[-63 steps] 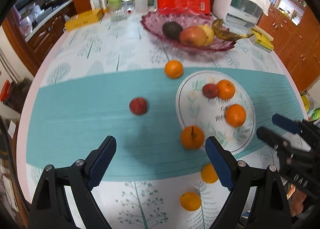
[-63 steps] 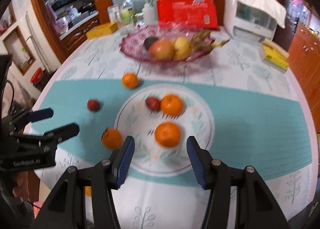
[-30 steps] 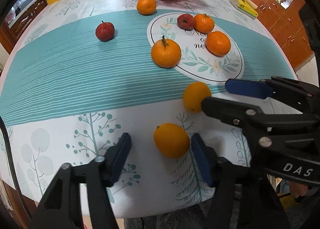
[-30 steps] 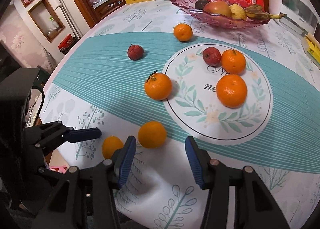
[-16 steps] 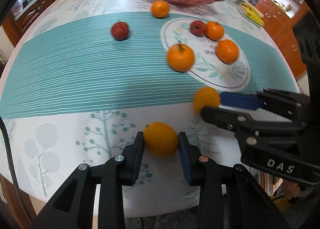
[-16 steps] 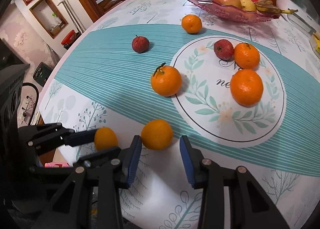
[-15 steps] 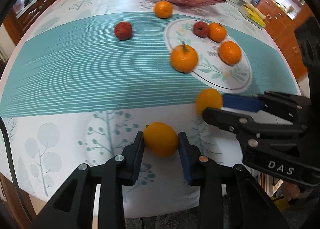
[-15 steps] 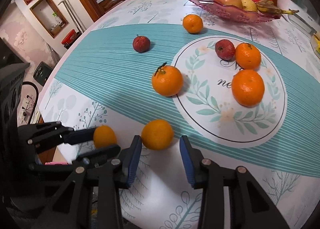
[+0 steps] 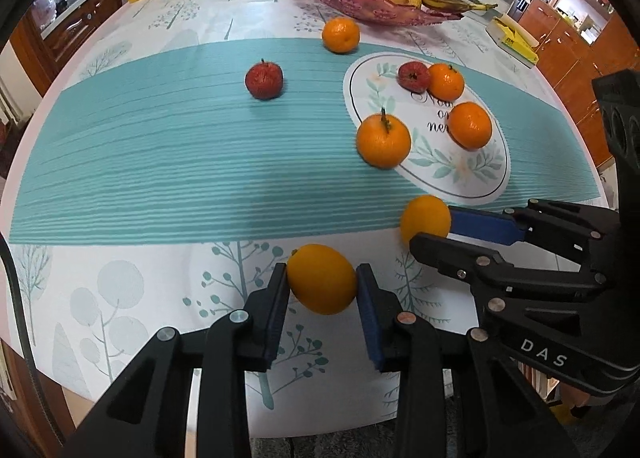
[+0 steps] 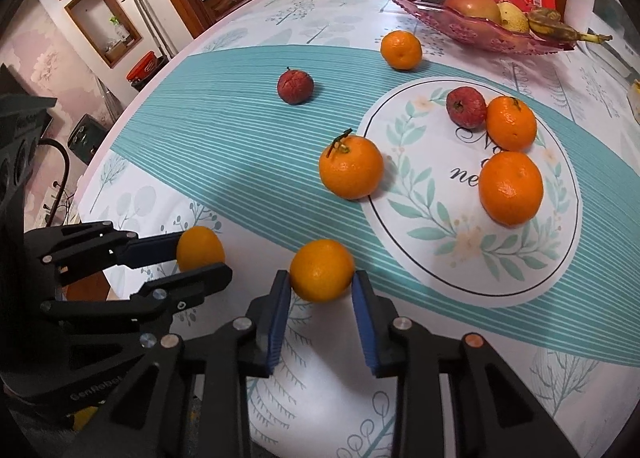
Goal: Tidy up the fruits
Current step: 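Close the left gripper on the mandarin while the right gripper grasps another mandarin, then carry both held mandarins up and into the pink glass bowl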
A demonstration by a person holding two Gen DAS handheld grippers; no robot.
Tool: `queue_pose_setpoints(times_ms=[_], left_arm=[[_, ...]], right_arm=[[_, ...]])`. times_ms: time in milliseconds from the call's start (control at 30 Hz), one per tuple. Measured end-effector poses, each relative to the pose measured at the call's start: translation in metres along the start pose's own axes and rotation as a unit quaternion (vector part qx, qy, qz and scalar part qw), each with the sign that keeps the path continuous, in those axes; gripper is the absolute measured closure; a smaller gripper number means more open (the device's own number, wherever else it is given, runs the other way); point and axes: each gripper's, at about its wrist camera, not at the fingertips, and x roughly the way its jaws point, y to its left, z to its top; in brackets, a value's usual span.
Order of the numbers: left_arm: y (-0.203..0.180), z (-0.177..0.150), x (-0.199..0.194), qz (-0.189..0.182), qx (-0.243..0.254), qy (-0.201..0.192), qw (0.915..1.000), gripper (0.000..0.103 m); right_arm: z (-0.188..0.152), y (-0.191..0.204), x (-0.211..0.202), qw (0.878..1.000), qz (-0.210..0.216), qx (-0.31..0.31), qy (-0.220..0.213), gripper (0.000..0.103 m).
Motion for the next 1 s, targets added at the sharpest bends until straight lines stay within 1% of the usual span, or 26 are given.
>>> queue_pose_setpoints(times_ms=[233,467,667,800,900,1000], left_arm=[[-0.006,0.016,-0.012,0.0,0.014,-0.001,0.9999,0.071],[-0.018,0.044,-0.038,0.019,0.051,-0.02,0.9983,0.071],[-0.027,0.086,-0.07,0.034,0.082,-0.054,0.9946,0.071],[-0.031,0.123,-0.096,0.048,0.101,-0.091,0.9895,0.071],[-0.031,0.157,-0.115,0.056,0.11,-0.124,0.9846,0.071],[-0.032,0.187,-0.129,0.057,0.116,-0.145,0.981,0.071]], right_arm=[[0.01,-0.005,-0.027,0.999,-0.002,0.009,-0.034,0.072],[0.027,-0.012,-0.068,0.996,-0.006,0.027,-0.09,0.072],[0.051,-0.019,-0.11,0.989,-0.011,0.041,-0.144,0.072],[0.07,-0.023,-0.133,0.984,-0.019,0.041,-0.17,0.072],[0.091,-0.026,-0.149,0.981,-0.039,0.032,-0.187,0.072],[0.115,-0.032,-0.165,0.977,-0.06,0.024,-0.202,0.072]])
